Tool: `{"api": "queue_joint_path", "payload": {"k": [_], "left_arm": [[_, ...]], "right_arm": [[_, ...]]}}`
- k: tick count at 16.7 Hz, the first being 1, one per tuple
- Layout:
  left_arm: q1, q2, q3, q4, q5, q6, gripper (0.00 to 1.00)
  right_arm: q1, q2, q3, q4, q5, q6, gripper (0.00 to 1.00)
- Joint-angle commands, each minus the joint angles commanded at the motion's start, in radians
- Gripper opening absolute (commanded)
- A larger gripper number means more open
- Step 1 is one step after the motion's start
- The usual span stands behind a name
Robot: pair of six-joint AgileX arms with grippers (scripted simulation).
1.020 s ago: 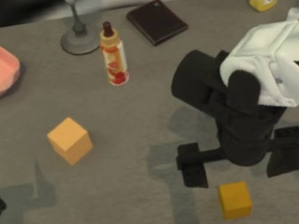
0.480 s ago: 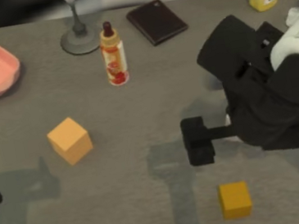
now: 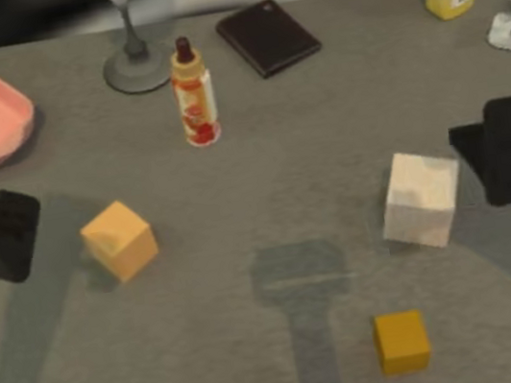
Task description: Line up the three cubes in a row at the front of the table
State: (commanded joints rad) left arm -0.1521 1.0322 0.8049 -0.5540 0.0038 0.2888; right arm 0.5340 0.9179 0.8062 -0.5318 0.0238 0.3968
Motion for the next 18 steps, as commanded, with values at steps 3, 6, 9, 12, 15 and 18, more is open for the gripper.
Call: {"api": "queue_joint_path", "payload": {"k": [3,6,9,12,15,18], "left_arm": [[-0.043,0.339,0.229,-0.168,-0.002,0.085,1.00],[-0.082,0.624,0.437,-0.316,-0.003,0.161,1.00],[-0.113,0.837,0.617,-0.433,-0.003,0.223,1.00],[-0.136,0.987,0.750,-0.510,-0.002,0.267,1.00],[-0.146,1.058,0.813,-0.543,-0.002,0.287,1.00],[-0.147,1.061,0.816,-0.545,-0.002,0.288,1.00]], "right_arm": [[-0.123,-0.272,-0.214,0.143,-0.007,-0.115,1.00],[-0.252,-0.507,-0.427,0.275,-0.013,-0.218,1.00],[-0.378,-0.709,-0.614,0.397,-0.017,-0.308,1.00],[-0.475,-0.852,-0.743,0.487,-0.021,-0.369,1.00],[-0.522,-0.916,-0.804,0.530,-0.024,-0.396,1.00],[-0.524,-0.918,-0.806,0.532,-0.024,-0.397,1.00]]}}
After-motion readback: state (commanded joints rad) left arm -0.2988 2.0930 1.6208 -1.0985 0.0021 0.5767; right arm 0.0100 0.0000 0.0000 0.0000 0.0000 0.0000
